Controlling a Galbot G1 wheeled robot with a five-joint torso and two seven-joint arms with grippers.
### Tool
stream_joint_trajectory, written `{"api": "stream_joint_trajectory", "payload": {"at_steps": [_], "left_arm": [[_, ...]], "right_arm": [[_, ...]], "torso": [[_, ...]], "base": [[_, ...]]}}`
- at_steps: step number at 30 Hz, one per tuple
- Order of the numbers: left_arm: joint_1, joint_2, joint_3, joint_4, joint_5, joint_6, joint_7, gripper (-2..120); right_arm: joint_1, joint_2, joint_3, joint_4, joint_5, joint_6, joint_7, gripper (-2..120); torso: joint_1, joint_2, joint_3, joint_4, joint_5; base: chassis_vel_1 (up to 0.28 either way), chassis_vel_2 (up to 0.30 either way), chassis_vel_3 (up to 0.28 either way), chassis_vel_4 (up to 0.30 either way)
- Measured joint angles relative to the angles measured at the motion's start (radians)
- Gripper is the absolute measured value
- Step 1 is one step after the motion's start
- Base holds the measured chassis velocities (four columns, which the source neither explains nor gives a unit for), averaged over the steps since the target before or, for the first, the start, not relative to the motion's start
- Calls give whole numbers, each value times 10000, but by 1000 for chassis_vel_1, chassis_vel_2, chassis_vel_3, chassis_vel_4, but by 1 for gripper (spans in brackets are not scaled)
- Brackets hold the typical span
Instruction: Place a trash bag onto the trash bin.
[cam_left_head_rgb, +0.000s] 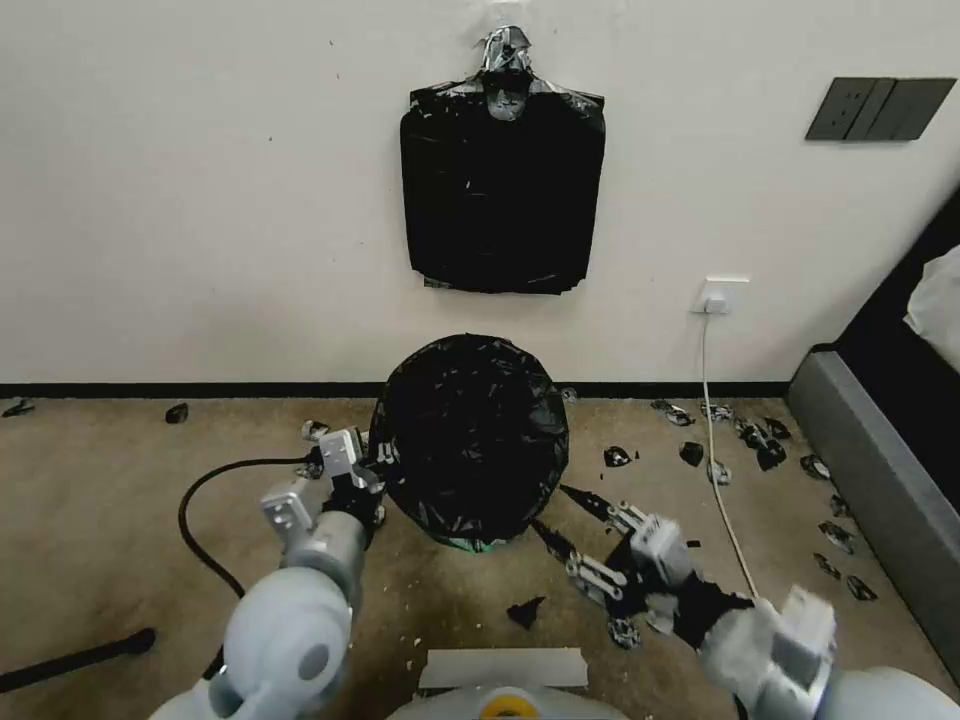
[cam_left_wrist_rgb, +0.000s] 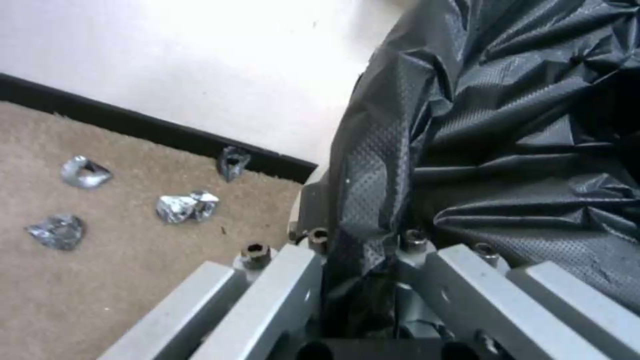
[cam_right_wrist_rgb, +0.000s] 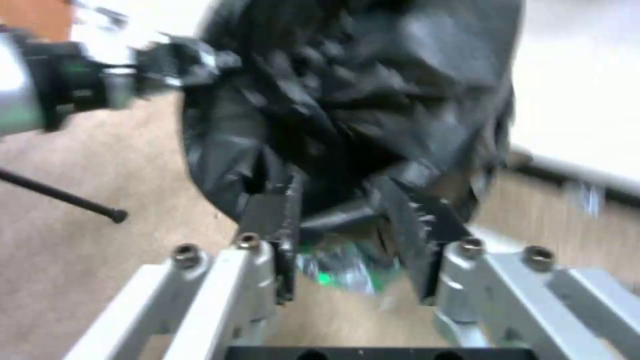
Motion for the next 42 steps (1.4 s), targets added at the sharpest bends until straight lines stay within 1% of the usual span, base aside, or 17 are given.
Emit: {"api": "stream_joint_trajectory", "payload": {"at_steps": [1,2,3,5,6,7,9,13,15,19,20,23,24,27,32,34,42], "left_arm": [[-27,-34,105,42,116,-15,-43,3],[-27,-34,105,42,116,-15,-43,3],[-255,-59,508,208,272,-22,-173,3],[-685,-57,1084,489,449,-22,-295,3],[-685,-57,1084,489,449,-22,-295,3],[-877,-80,1422,661,735,-22,-359,3],[-934,-169,1665,799,1044,-21,-389,3],[-1003,-319,1941,938,1433,-21,-457,3],[-1012,-331,1979,955,1496,-20,-457,3],[-1007,-298,2089,1013,1895,49,-456,3],[-1007,-298,2089,1013,1895,49,-456,3],[-975,-246,2024,1003,2029,92,-472,3],[-975,-246,2024,1003,2029,92,-472,3],[-940,-262,1992,973,2105,114,-479,3],[-909,-275,1970,945,2109,125,-478,3],[-866,-286,1940,879,2085,130,-478,3],[-704,-313,1931,728,2030,150,-476,3]], "right_arm": [[422,39,-159,1,506,-303,332,28],[422,39,-159,1,506,-303,332,28],[931,211,-261,2,1165,-819,770,22],[1097,560,-271,-2,1571,-1309,1283,14],[1097,560,-271,-2,1571,-1309,1283,14],[1348,845,-395,-18,2013,-1725,1783,7],[1966,1096,-765,-30,2531,-2082,2388,0],[3130,1386,-1561,-53,2991,-2413,3182,0],[3311,1429,-1703,-56,3043,-2446,3289,0],[4989,2013,-3206,-437,3588,-2748,4467,0],[4989,2013,-3206,-437,3588,-2748,4467,0],[6420,2873,-4502,-1158,3982,-2988,5834,0],[6420,2873,-4502,-1158,3982,-2988,5834,0],[7295,3630,-5298,-1945,4030,-3091,6659,0],[7771,4107,-5835,-2693,4022,-3213,7301,0],[7977,4437,-6105,-3436,3859,-3285,7615,0],[8169,4876,-6480,-4379,2992,-3335,7668,0]], "torso": [[0,-1,0,6,3],[0,-1,0,6,3],[0,-1,1,10,2],[0,-1,1,0,-4],[0,-1,1,0,-4],[0,-1,1,-8,1],[0,-1,0,-6,-1],[0,-1,1,2,0],[1,-1,1,1,-2],[0,-3,1,-1,-2],[0,-3,1,-1,-2],[0,-2,1,1,-2],[0,-2,1,1,-2],[0,-3,1,2,-2],[0,-3,1,1,-4],[0,-3,0,0,-3],[0,-2,0,0,-3]], "base": [[0,0,0,0],[0,0,0,0],[0,0,0,0],[0,0,0,0],[0,0,0,0],[0,0,0,0],[0,0,0,0],[0,0,0,0],[0,0,0,0],[0,0,0,0],[0,0,0,0],[0,0,0,0],[0,0,0,0],[0,0,0,0],[0,0,0,0],[0,0,0,0],[0,0,0,0]]}}
